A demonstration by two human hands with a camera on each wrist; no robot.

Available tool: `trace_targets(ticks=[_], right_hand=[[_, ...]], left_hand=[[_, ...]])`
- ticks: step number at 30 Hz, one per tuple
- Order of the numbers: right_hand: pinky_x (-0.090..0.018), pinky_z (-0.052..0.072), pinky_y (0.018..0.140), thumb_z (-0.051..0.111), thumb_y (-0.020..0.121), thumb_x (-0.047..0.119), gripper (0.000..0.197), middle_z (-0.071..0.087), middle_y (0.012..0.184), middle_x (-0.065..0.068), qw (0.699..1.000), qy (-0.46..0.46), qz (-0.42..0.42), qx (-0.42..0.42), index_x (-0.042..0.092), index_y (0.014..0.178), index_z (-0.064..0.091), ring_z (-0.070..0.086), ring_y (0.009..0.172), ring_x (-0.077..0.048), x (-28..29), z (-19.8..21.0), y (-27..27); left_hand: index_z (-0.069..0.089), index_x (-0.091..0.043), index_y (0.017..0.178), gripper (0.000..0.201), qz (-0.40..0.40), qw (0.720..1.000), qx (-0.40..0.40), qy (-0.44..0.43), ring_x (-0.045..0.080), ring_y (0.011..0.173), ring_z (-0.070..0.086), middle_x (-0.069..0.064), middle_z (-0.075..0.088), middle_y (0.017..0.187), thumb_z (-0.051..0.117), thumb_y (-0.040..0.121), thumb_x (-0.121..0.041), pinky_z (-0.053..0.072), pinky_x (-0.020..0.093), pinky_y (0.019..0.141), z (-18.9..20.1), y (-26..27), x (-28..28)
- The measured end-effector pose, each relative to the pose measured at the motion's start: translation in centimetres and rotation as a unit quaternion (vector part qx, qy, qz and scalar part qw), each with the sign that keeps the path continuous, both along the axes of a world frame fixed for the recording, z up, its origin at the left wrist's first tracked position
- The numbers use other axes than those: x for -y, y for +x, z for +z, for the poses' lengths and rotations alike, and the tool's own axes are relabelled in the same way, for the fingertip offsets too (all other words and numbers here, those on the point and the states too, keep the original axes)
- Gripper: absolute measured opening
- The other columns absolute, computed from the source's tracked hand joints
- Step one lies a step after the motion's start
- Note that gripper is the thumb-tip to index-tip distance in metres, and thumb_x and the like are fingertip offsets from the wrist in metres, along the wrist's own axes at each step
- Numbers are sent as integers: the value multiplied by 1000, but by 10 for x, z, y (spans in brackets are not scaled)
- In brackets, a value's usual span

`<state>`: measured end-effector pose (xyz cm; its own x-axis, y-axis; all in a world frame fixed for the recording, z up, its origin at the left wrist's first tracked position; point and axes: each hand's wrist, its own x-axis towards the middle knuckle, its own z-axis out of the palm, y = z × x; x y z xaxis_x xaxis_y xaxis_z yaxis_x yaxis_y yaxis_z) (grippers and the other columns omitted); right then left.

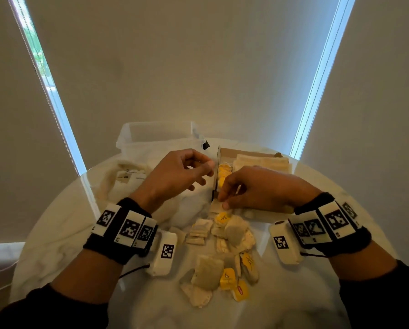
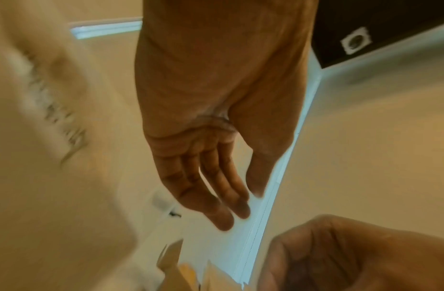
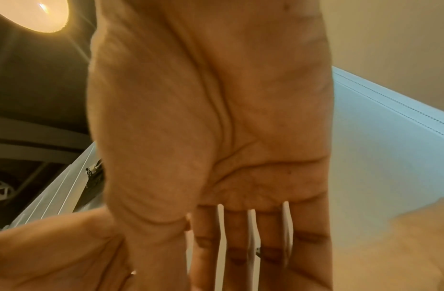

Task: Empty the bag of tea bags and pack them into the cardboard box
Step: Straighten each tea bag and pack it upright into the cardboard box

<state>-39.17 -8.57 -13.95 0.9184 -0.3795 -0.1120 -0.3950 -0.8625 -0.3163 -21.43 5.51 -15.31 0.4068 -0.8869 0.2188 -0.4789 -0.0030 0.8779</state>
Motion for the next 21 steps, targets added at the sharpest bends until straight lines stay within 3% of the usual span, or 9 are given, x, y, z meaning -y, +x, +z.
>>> trace_targets(ticks=[3,6,9,12,16,19,21], right_hand=[[-31,51,96,82,86,55,30,69,110,25,998,36,30,-51,46,114,74,62,103,1,-4,7,-10],[-36,52,100,88,78,56,46,60,123,23,988,41,83,-123,50,120,71,57,112,-3,-13,4,-17],[-41,51,102,92,74,53,54,57,129,16,981,13,99,-165,52,123,68,54,118,-11,-23,-10,-16],[-42,52,101,91,79,45,53,60,127,14,989,-17,80,-126,46,126,68,56,116,-13,-20,-14,-16],[-35,54,97,86,87,39,37,65,119,19,997,-11,46,-56,45,120,71,62,106,-5,-6,-4,-26],[-37,57,97,85,87,43,26,68,111,22,1000,-9,21,-4,46,111,74,64,101,-1,1,-1,-32],[-38,58,98,85,86,46,33,69,111,21,1000,3,13,-12,44,116,72,65,101,-2,1,0,-35]], left_hand=[[75,-28,108,23,-34,989,126,63,4,80,75,-13,80,94,73,96,-49,57,25,75,16,3,-13],[76,-30,104,27,-34,974,190,118,0,77,73,-12,79,92,78,90,-53,58,24,74,29,13,-25],[75,-31,105,32,-54,940,242,235,5,81,73,-11,78,98,78,88,-57,56,27,76,32,16,-29],[72,-37,112,37,-112,902,272,315,8,93,72,-15,75,107,81,84,-60,57,31,84,29,-1,-32],[59,-37,131,74,-175,844,280,423,12,92,73,-18,61,124,90,70,-65,59,30,74,17,-39,-32],[54,-37,129,75,-206,822,280,451,19,87,74,-10,53,129,98,69,-50,59,29,64,-1,-57,-27],[58,-34,128,67,-230,823,271,443,20,89,74,-8,57,125,98,74,-35,59,28,64,-5,-61,-24]])
